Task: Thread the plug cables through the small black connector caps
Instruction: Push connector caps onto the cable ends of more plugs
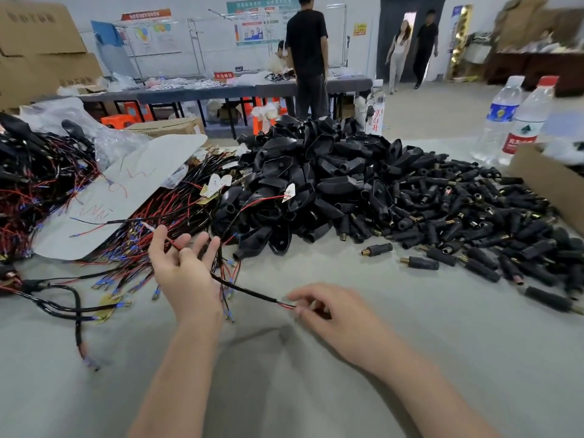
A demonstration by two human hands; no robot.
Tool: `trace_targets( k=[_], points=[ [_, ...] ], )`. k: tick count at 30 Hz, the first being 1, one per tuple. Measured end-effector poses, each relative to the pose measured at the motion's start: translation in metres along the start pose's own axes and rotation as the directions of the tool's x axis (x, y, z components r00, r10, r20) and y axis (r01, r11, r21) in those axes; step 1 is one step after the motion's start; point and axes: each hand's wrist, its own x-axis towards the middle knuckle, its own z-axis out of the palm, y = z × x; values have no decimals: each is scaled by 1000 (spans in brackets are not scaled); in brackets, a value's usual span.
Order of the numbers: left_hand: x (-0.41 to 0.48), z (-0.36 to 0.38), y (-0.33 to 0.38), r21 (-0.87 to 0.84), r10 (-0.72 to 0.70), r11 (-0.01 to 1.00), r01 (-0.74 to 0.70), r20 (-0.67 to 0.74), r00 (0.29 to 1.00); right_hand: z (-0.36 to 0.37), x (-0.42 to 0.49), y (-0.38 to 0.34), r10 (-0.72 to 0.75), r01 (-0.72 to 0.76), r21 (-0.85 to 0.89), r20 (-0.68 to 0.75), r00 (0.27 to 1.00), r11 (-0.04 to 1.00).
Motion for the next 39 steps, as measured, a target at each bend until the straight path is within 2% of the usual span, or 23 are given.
trace_targets(
  k=[5,7,8,9,11,13,16,17,20,22,24,26,28,29,31,34,39],
  points=[
    [5,-5,7,-47,-95,995,92,-75,993,-8,3,6,47,-48,0,-79,996,999],
    [2,-7,7,73,-70,995,73,-50,996,-10,4,7,102,-96,60,-106,989,994],
    [0,-9,5,210,-33,977,41,-41,999,-10,4,8,134,-122,99,-124,983,988],
    [-2,-11,2,383,5,924,6,-28,1000,-11,5,10,165,-145,142,-143,976,979],
    [-12,-13,-3,682,85,725,-98,53,995,-12,7,12,224,-185,218,-169,960,958],
    [-23,-12,-9,779,118,581,-234,204,972,-12,9,14,266,-211,276,-182,947,938],
    [-30,-12,-16,831,-50,502,-240,305,951,-15,10,16,315,-234,347,-201,927,908],
    [-29,-13,-17,841,-68,490,-228,298,952,-17,10,18,338,-244,376,-207,918,894],
    [-27,-16,-15,871,38,404,-280,290,956,-22,9,22,408,-278,437,-236,882,855],
    [-31,-13,-15,841,124,349,-413,396,910,-25,9,22,420,-281,442,-257,870,852],
    [-38,-10,-20,722,131,298,-625,617,776,-26,9,21,417,-276,442,-262,870,853],
    [-46,-7,-25,584,-2,296,-756,792,611,-28,8,20,423,-276,460,-256,869,844],
    [-50,-7,-30,498,-119,316,-808,865,487,-29,8,20,434,-276,487,-248,866,828],
    [-51,-7,-32,484,-155,315,-817,875,459,-29,9,20,440,-277,499,-244,864,821],
    [-51,-6,-34,480,-169,327,-814,877,449,-28,9,20,447,-275,514,-246,860,812],
    [-49,-5,-33,489,-122,384,-783,868,482,-27,11,20,446,-262,516,-271,853,816],
    [-49,-7,-33,506,-135,400,-764,857,497,-26,11,23,442,-243,537,-279,853,808]
  ],
)
